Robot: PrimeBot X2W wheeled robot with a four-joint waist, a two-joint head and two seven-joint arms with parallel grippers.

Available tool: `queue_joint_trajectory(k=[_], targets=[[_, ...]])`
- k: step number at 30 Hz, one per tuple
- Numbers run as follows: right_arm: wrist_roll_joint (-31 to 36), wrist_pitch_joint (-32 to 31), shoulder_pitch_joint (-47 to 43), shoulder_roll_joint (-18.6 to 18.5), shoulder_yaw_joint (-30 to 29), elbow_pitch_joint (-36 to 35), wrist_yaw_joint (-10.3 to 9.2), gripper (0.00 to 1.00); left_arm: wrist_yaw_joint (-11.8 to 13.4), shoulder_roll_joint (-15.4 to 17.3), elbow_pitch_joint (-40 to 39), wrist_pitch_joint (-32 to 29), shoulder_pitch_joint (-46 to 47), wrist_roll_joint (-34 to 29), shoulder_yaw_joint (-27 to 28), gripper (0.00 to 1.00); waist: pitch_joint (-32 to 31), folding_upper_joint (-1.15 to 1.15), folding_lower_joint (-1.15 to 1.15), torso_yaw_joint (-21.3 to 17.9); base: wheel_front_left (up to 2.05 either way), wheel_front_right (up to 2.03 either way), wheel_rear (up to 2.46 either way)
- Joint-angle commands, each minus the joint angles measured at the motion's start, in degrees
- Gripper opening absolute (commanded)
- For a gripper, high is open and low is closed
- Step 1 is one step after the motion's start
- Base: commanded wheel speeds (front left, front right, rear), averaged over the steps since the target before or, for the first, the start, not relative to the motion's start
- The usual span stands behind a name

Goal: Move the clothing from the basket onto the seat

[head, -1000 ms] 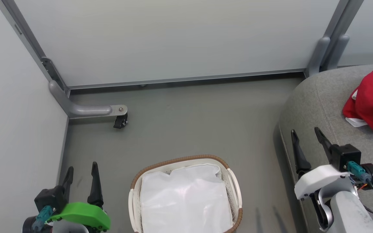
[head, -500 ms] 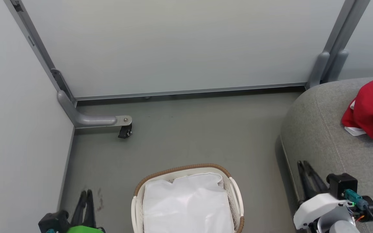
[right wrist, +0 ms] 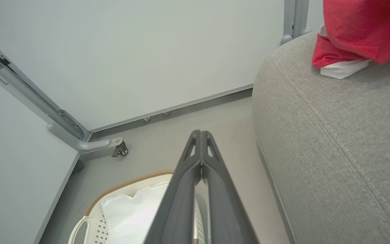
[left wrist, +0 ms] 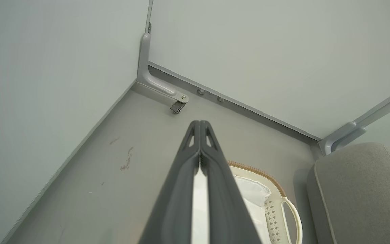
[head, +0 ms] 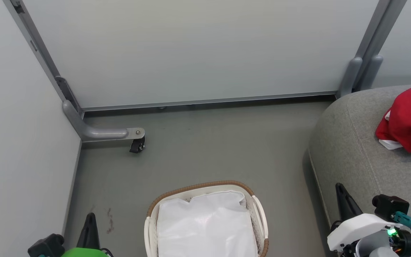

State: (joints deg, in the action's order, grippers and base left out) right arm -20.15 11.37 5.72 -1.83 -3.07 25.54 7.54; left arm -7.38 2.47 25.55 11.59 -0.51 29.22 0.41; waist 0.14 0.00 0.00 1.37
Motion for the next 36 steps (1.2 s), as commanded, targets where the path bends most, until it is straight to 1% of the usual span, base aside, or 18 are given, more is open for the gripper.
queue_joint_trajectory(k=[1,21,22,36], targets=[[-2.62,-0.45,0.80,-0.41,-0.25,-1.39,-0.01,0.00,-0.02,0.17,-1.37,-0.51,1.48,2.31,0.52,0.00,0.00,0.00,0.00,-0.02,0.00,0.00,0.00],[-21.03,-5.00,0.71,-0.63,-1.04,-4.28,-0.02,0.00,-0.05,0.27,-4.17,-5.14,3.08,18.39,2.02,0.00,0.01,0.00,0.00,-0.25,0.00,0.00,0.00],[-25.14,-6.01,0.71,-0.67,-1.23,-4.88,-0.03,0.00,-0.06,0.30,-4.79,-6.19,3.41,21.98,2.37,0.00,0.01,0.00,0.00,-0.32,0.00,0.00,0.00],[-35.33,-8.63,0.73,-0.79,-1.75,-6.39,-0.04,0.00,-0.08,0.36,-6.32,-8.80,4.28,30.92,3.18,0.00,0.01,0.00,0.00,-0.48,0.00,0.00,0.00]])
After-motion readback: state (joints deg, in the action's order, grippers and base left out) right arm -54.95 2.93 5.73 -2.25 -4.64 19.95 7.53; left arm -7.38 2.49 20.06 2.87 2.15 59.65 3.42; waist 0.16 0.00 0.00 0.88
